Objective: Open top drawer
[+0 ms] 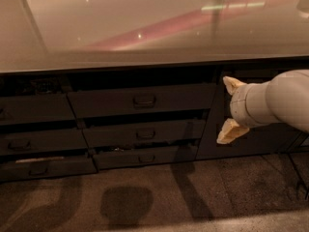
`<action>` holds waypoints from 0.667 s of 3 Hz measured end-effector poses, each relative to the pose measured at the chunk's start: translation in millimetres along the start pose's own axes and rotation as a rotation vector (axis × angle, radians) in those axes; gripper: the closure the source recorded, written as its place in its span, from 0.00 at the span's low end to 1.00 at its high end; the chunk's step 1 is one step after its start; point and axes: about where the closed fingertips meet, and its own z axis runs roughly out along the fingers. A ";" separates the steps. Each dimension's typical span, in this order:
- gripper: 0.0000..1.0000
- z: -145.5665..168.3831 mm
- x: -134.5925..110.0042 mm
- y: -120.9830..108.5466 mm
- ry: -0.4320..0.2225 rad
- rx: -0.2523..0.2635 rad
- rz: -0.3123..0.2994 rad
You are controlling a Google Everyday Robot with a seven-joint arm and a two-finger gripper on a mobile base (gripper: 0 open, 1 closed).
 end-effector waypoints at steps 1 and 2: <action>0.00 12.4 -14.6 -0.9 -0.067 -0.039 -0.031; 0.00 24.4 -29.4 0.7 -0.104 -0.071 -0.070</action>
Offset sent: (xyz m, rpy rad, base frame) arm 0.0235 0.0495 -0.0209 0.0444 0.0643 0.1977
